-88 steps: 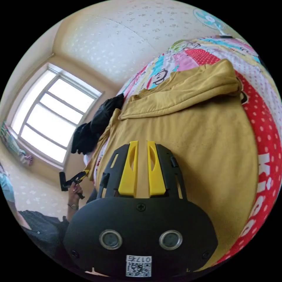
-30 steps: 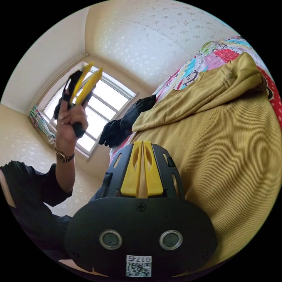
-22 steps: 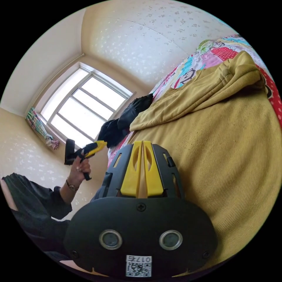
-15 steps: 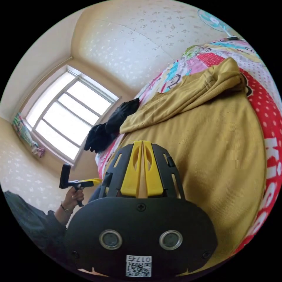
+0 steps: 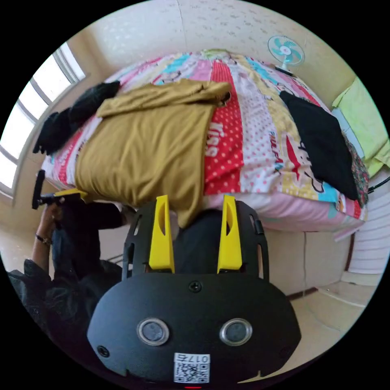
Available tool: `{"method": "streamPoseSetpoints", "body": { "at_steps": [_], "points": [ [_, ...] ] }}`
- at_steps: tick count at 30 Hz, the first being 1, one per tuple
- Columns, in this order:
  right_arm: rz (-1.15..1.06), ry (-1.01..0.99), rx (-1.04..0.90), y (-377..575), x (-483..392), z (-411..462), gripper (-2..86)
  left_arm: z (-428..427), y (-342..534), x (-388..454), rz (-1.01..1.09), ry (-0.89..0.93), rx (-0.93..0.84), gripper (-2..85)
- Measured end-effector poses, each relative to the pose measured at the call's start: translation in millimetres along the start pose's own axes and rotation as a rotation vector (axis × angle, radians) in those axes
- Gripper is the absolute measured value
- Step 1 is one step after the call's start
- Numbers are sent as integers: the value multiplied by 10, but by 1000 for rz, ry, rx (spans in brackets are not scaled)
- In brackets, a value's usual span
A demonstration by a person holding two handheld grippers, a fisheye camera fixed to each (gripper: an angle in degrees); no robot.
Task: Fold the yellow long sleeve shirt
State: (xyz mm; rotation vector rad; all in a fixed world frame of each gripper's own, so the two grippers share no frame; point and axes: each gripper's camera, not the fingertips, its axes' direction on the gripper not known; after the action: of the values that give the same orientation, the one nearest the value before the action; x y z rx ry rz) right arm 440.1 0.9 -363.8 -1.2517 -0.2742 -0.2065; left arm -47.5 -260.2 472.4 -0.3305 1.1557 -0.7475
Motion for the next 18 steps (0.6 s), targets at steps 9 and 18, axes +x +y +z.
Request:
{"method": "streamPoseSetpoints", "body": {
  "at_steps": [9,18],
  "points": [
    [-112,-45,-246,-177,-401,750,134,79,-226,-141,-19,-2,-53,93],
    [-116,-371,-44,133,66,-61,27,-860,113,-323,115,128,33,15]
  ]
}}
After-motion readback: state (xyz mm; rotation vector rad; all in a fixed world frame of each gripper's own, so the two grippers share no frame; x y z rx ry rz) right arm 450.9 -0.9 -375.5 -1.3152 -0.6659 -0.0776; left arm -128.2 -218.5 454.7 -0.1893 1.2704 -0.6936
